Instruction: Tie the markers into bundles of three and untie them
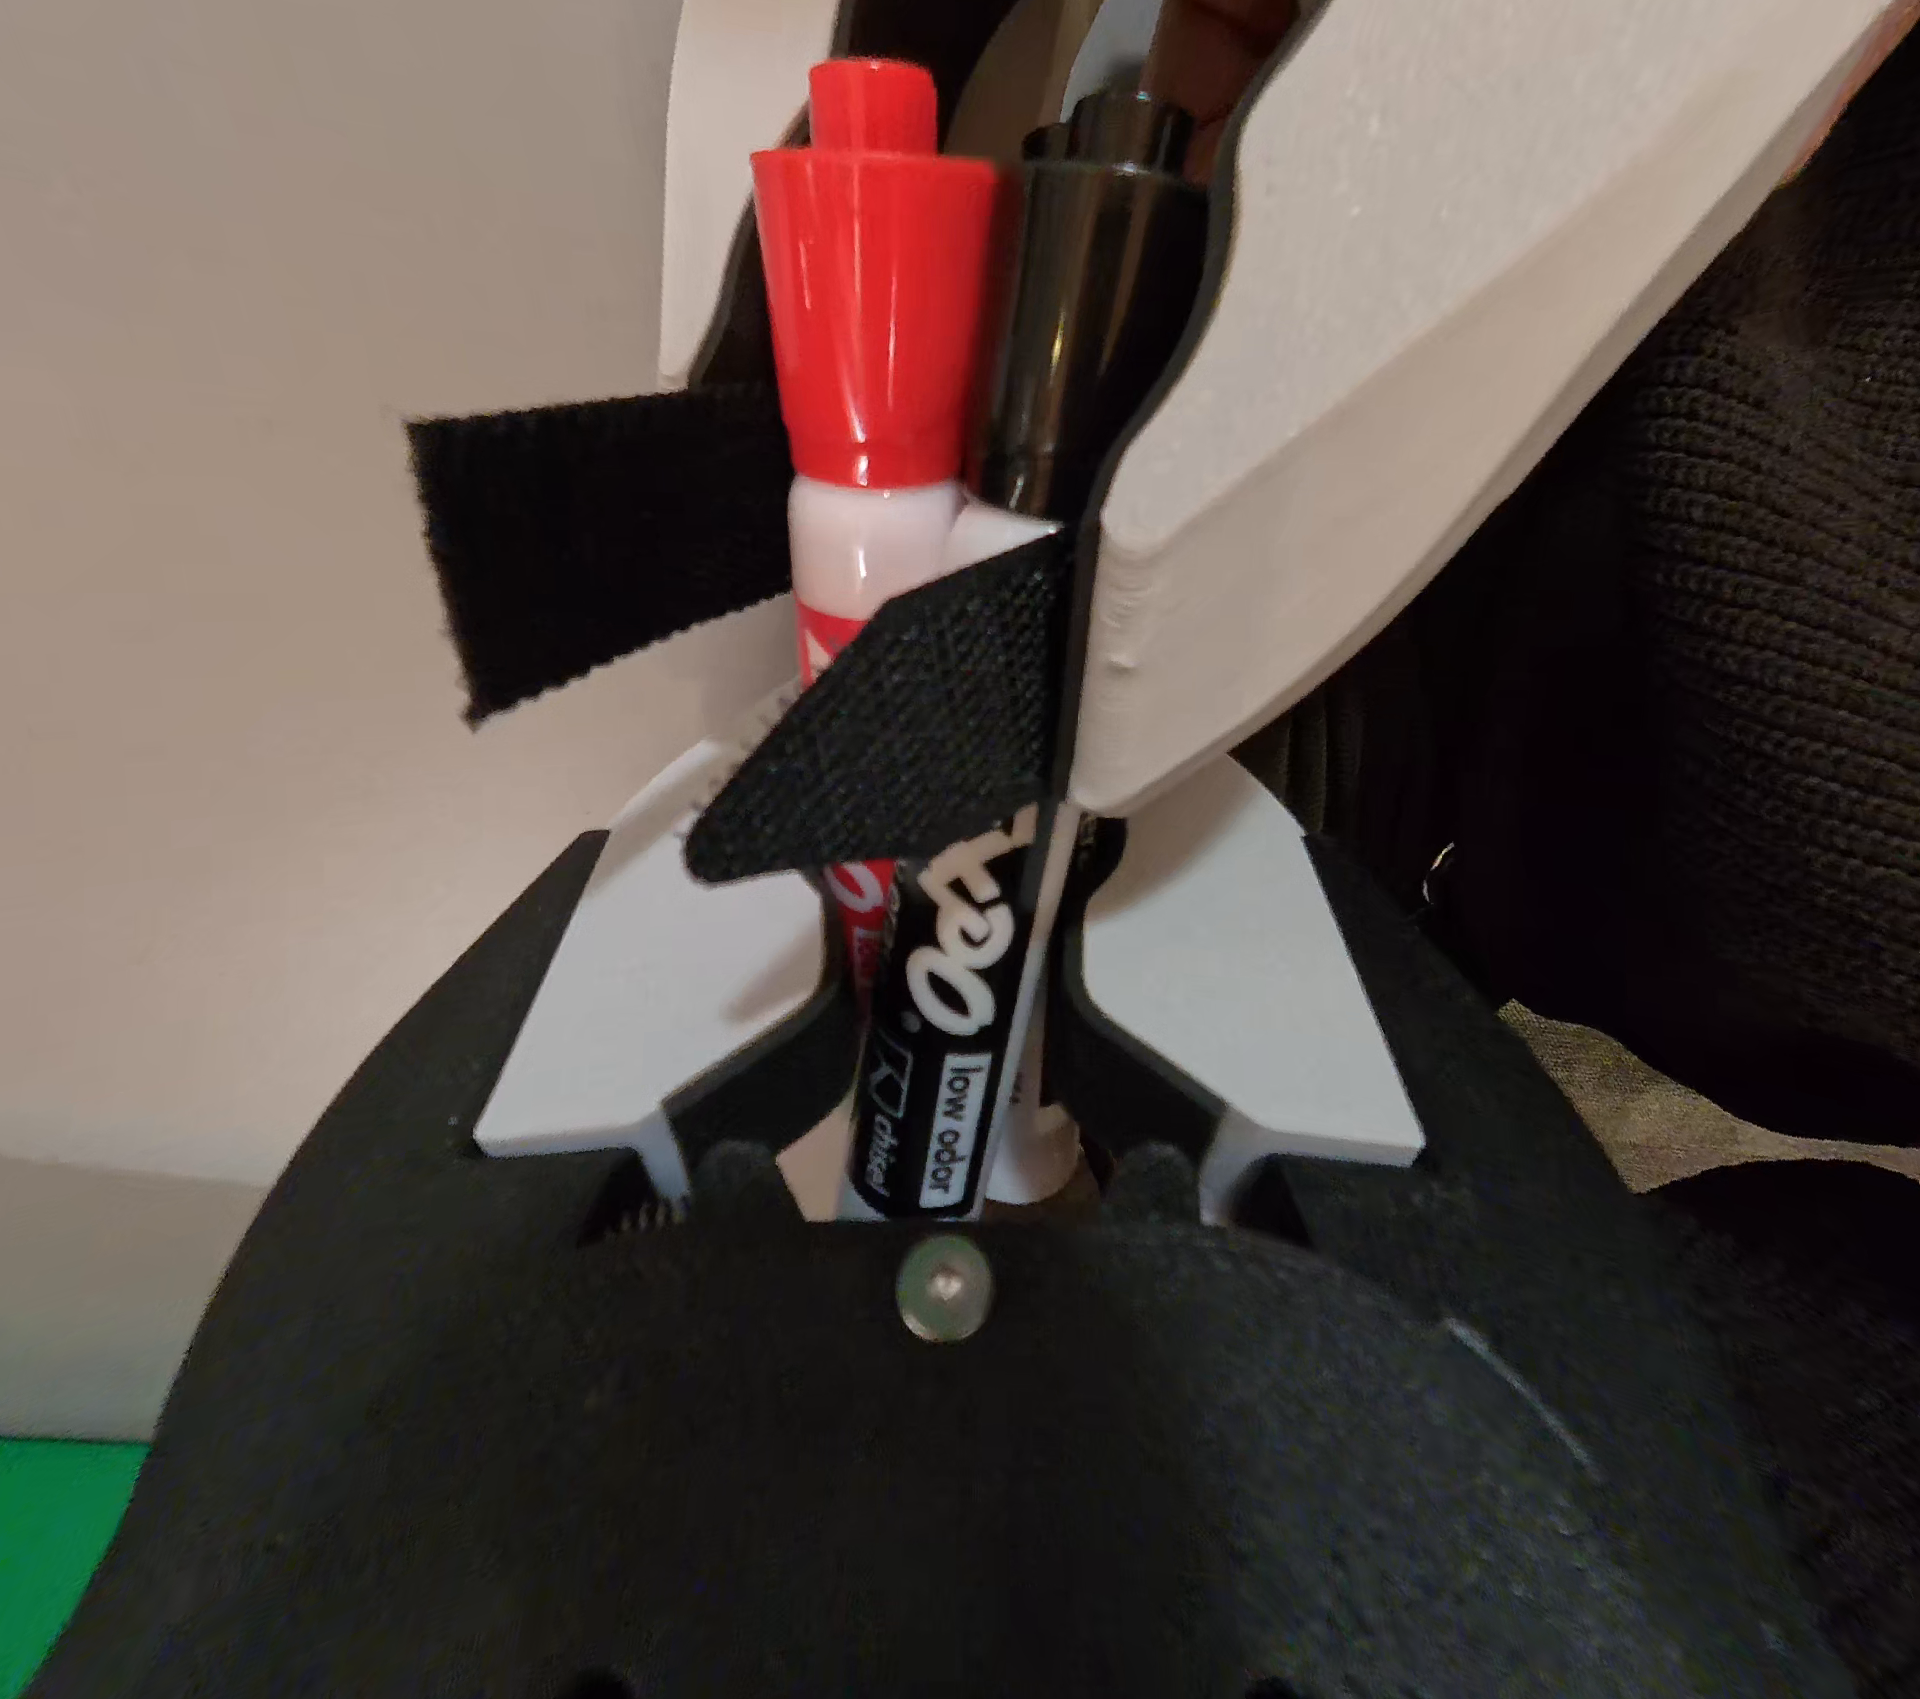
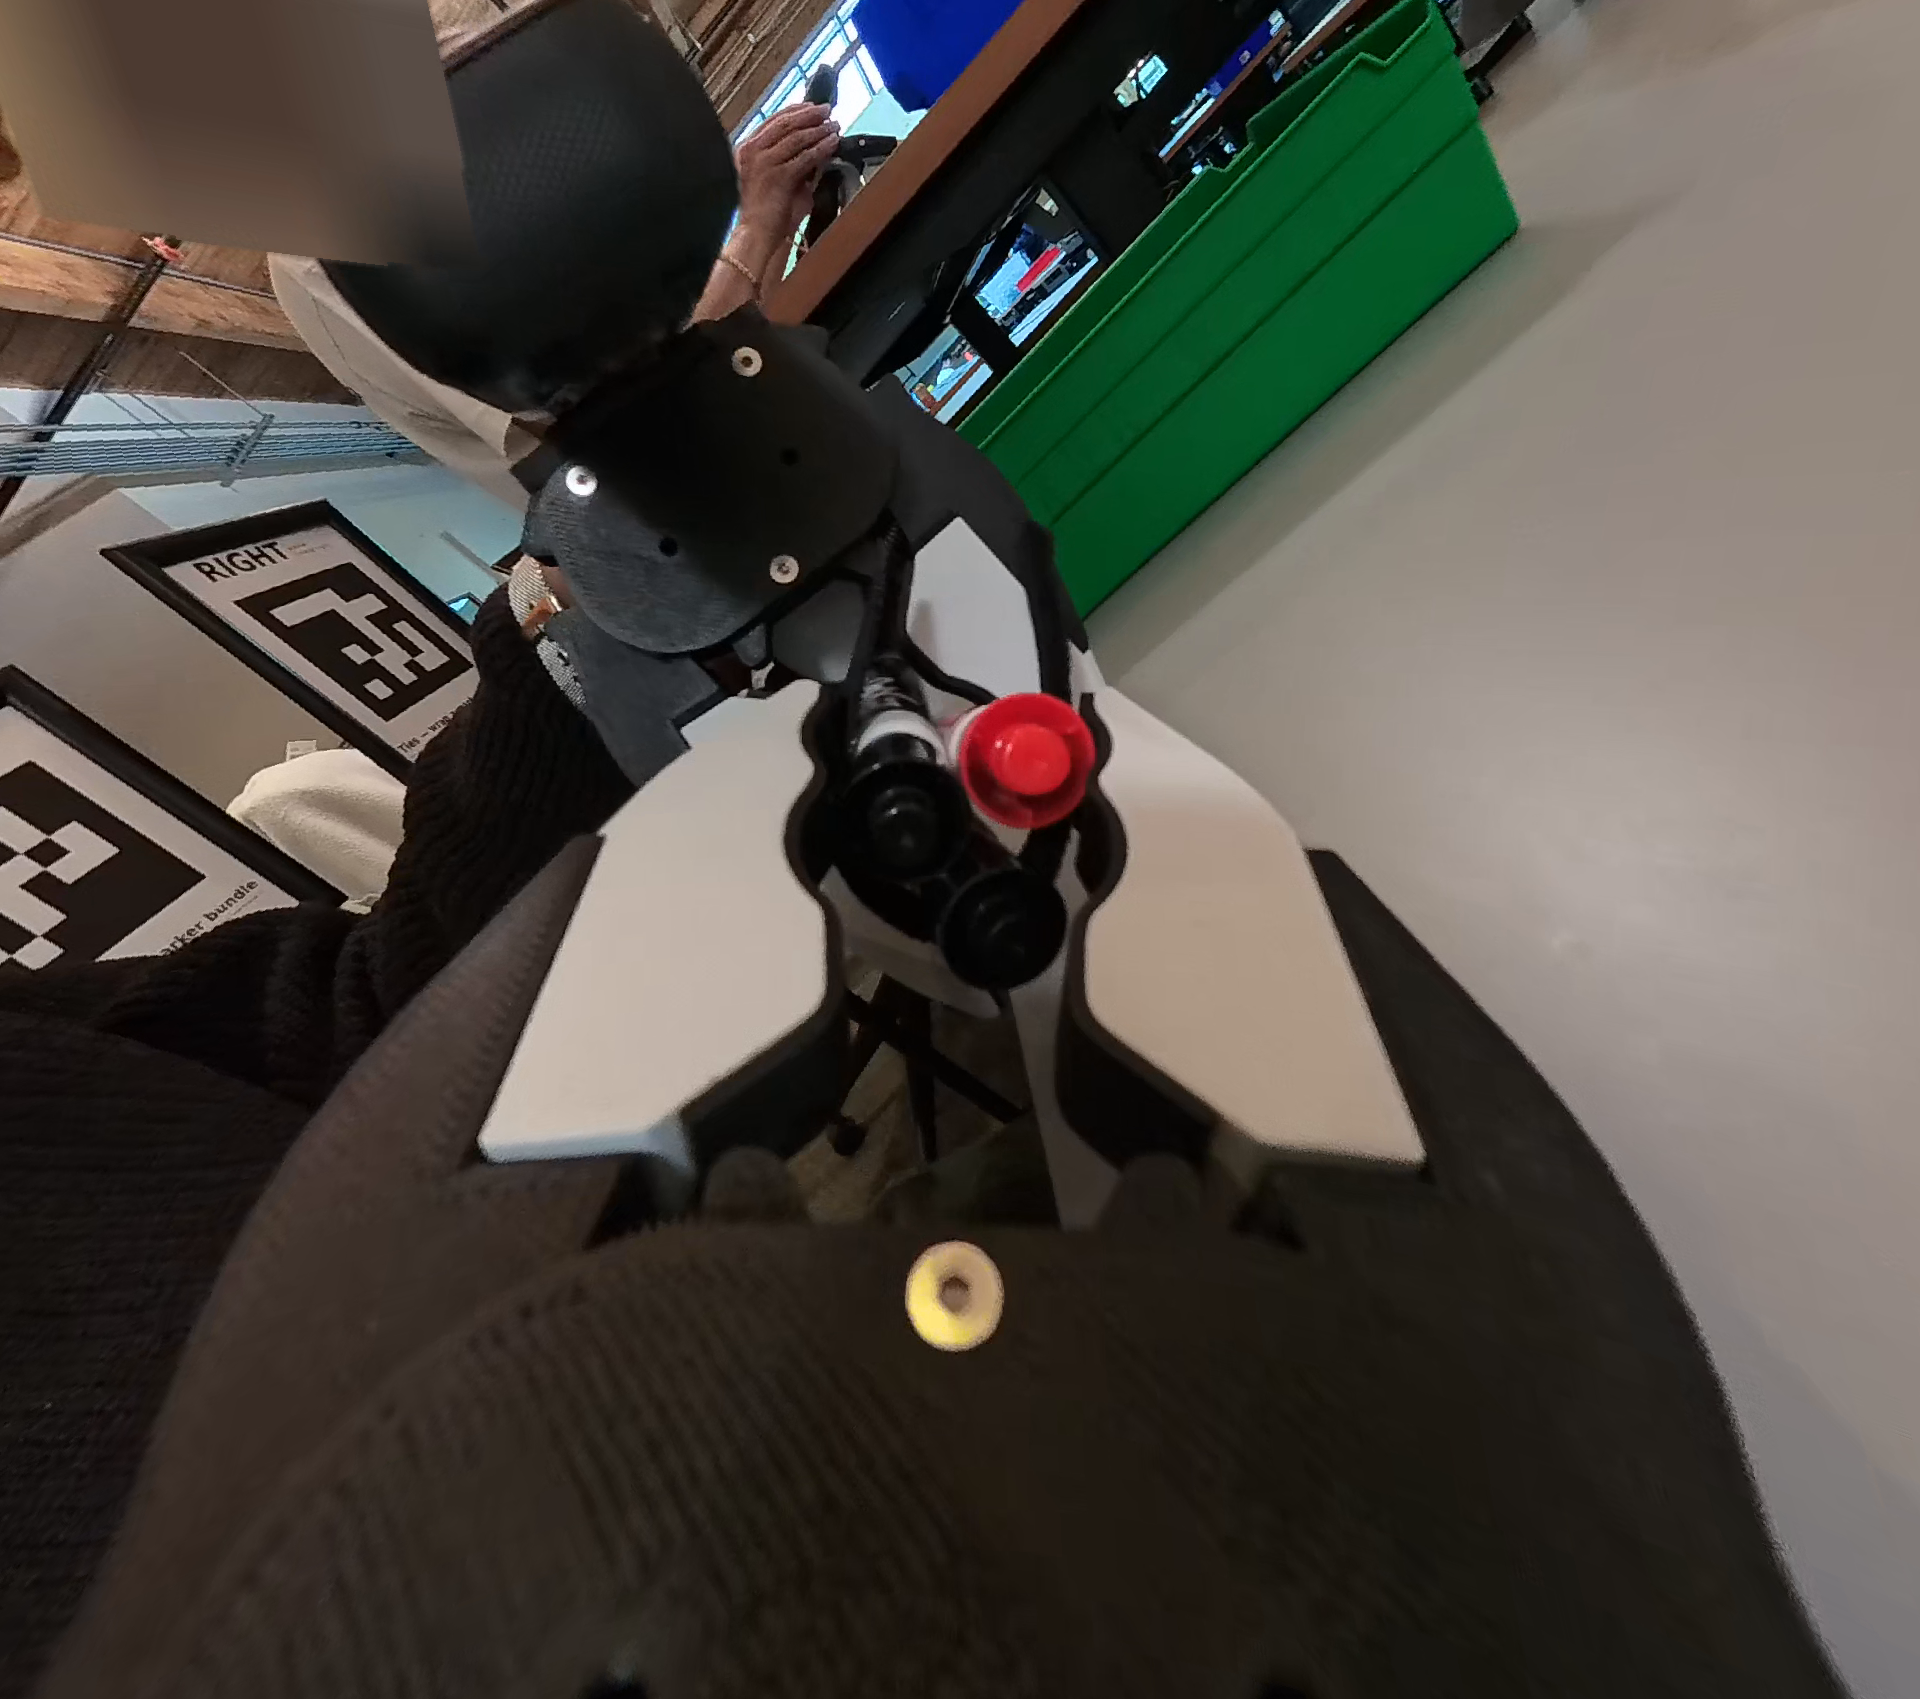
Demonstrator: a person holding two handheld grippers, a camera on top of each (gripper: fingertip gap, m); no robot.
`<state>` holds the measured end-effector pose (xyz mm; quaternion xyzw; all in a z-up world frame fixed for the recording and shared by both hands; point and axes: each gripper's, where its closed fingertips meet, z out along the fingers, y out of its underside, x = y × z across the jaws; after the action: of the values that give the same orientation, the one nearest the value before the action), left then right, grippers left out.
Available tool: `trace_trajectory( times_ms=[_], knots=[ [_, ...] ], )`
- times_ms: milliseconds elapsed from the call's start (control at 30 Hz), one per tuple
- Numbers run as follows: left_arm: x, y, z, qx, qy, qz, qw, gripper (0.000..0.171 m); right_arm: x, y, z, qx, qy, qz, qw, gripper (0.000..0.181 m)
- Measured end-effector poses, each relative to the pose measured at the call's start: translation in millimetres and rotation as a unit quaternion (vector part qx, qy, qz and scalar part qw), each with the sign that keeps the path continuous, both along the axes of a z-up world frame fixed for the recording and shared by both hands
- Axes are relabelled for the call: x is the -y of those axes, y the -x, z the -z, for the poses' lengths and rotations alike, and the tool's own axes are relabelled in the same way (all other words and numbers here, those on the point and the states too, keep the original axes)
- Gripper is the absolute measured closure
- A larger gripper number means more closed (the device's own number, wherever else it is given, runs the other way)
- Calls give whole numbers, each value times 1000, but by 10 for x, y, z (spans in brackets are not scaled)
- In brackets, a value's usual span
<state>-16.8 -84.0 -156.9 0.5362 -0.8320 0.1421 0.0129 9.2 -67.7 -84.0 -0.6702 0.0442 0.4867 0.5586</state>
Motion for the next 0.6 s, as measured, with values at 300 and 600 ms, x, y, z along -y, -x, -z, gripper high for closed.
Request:
trace_trajectory(
  times_ms=[300,600],
  knots=[
    [-12,-26,3,5,-8,2,1000,130,-5,-22,-27,-6,2,13,1000,140],
    [-20,-48,-7,11,-11,2,1000,129,-13,-36,-48,-3,7,19,1000,141]
  ],
)
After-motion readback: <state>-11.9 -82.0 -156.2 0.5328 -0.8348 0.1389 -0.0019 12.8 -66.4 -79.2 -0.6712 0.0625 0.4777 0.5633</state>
